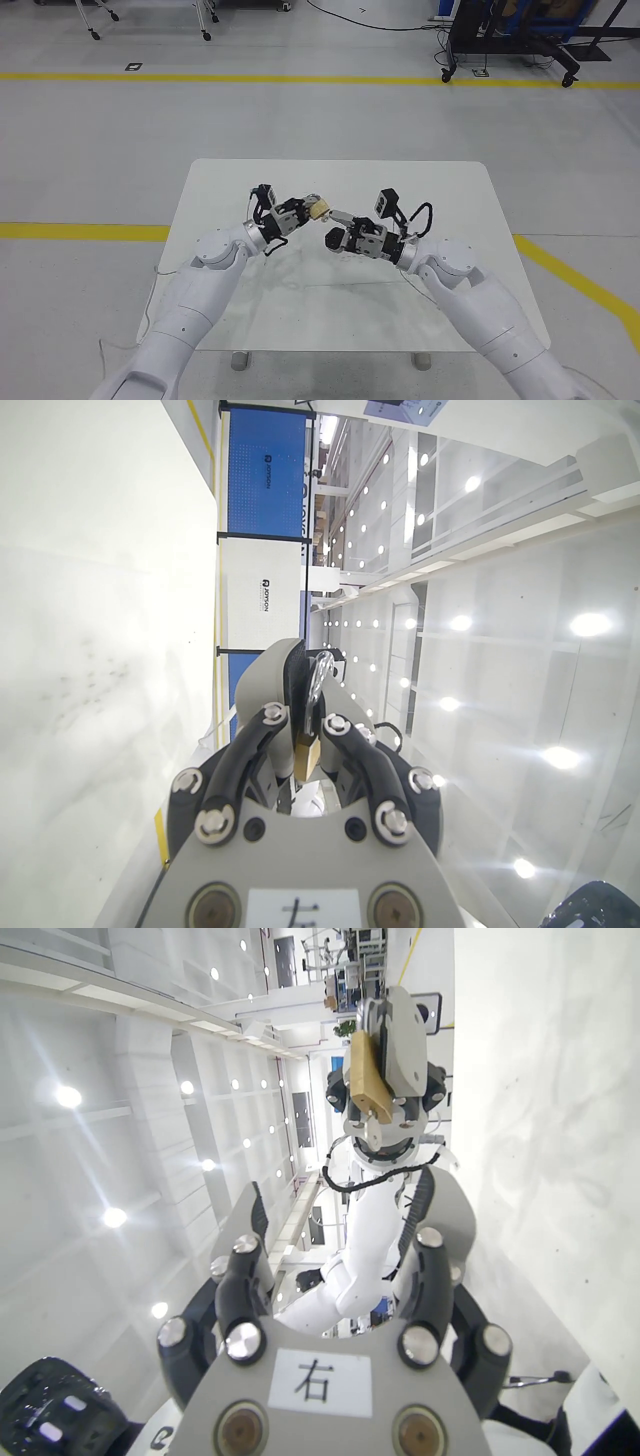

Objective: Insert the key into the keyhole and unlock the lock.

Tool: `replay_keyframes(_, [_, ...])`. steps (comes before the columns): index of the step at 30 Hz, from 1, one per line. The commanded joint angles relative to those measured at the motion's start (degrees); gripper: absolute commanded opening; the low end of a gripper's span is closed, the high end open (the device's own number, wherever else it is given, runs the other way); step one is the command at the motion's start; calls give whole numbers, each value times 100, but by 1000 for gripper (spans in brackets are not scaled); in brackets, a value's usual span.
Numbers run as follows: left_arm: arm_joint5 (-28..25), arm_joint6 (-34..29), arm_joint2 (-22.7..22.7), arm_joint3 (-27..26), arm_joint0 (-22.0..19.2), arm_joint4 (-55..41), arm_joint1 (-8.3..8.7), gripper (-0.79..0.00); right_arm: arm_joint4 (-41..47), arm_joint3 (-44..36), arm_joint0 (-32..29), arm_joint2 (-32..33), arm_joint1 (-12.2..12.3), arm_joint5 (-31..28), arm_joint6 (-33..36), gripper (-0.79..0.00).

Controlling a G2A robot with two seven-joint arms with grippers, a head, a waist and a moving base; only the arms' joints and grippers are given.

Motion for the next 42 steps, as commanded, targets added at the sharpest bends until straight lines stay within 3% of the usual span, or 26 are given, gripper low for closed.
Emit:
replay_keyframes(1, [-39, -66, 7, -2, -2, 29, 0, -785, 225, 114, 42, -56, -31, -12, 237, -453])
replay_keyframes(4, [-119, -120, 15, -18, 5, 56, -4, -785, 554, 408, 123, -167, -93, -1, 498, -416])
replay_keyframes(11, [-170, -164, 3, -5, 5, 43, -12, -785, 901, 878, 277, -300, -193, -57, 813, -483])
replay_keyframes(32, [-285, -369, -28, -38, 27, 116, -12, -785, 1167, 1417, 480, -339, -377, -146, 796, -640])
replay_keyframes(35, [-290, -397, -24, -56, 38, 128, -12, -785, 1253, 1476, 490, -344, -406, -142, 811, -723])
replay_keyframes(36, [-290, -404, -24, -62, 41, 135, -12, -785, 1280, 1498, 494, -346, -416, -146, 808, -785])
replay_keyframes(42, [-330, -471, -25, -89, 50, 174, -9, -785, 1635, 1627, 498, -346, -483, -93, 954, -785])
